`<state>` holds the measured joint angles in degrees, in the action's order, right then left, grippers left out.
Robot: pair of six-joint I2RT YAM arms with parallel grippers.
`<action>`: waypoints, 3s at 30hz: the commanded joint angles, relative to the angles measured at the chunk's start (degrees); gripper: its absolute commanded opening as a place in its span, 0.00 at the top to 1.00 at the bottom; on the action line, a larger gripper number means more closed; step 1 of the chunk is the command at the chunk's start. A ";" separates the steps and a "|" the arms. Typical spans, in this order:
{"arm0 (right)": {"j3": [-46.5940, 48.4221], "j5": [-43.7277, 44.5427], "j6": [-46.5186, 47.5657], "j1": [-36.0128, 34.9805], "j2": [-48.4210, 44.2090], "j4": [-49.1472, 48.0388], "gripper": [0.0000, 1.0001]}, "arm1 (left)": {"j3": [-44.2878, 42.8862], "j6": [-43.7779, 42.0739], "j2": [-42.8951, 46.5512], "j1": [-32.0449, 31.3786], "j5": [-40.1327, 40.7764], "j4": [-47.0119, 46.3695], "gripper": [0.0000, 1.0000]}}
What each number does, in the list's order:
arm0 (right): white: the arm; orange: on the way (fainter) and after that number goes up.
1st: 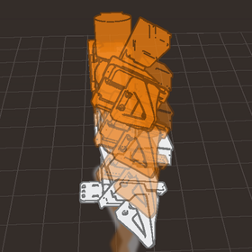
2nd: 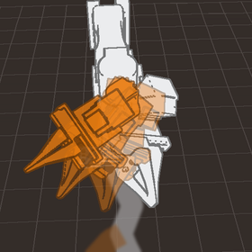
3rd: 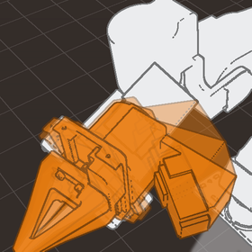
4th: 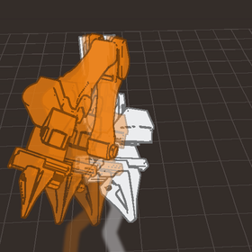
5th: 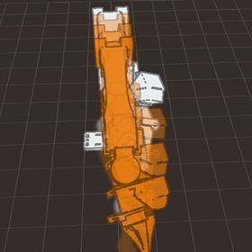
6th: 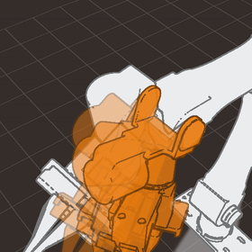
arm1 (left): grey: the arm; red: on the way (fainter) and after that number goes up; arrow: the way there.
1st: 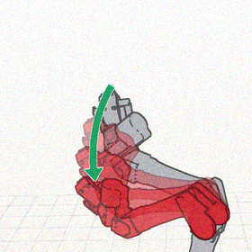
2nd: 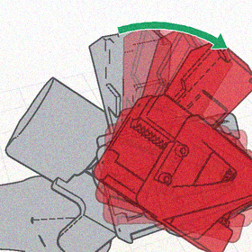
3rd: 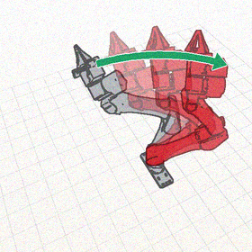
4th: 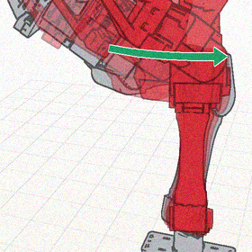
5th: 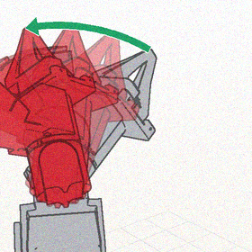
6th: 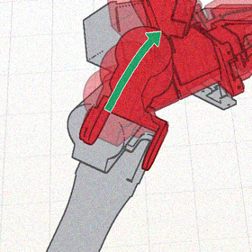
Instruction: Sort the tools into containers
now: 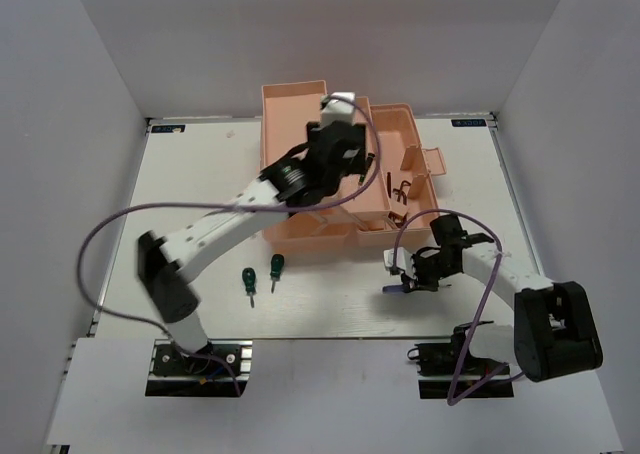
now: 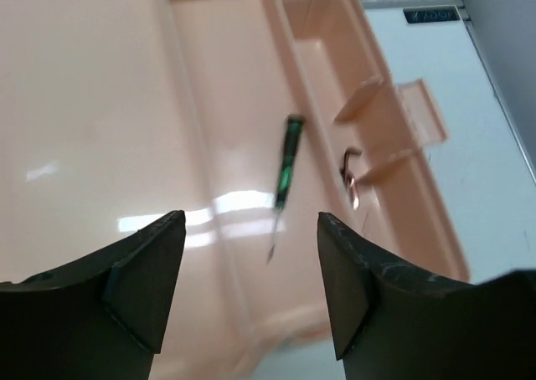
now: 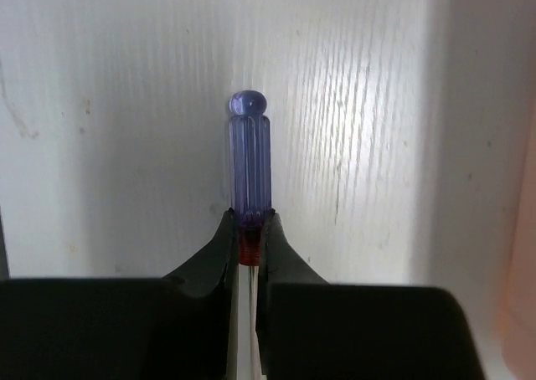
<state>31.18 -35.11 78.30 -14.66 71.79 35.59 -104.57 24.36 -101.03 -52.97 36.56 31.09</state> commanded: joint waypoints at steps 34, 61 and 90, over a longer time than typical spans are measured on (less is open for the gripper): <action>75.43 16.74 -92.98 -7.31 32.18 1.94 1.00 | 66.17 14.75 38.90 -0.56 -14.93 5.47 0.32; 38.18 10.33 -87.53 -2.13 -0.51 -10.37 0.17 | 74.77 14.14 24.49 0.59 -4.92 -18.52 0.42; 33.69 6.81 -86.48 0.42 -2.44 -10.99 0.15 | 75.92 16.87 42.65 -1.61 -13.33 -10.63 1.00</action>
<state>65.54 -27.03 -9.80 -14.57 71.46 26.24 -27.75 41.45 -67.00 -53.56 27.03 17.32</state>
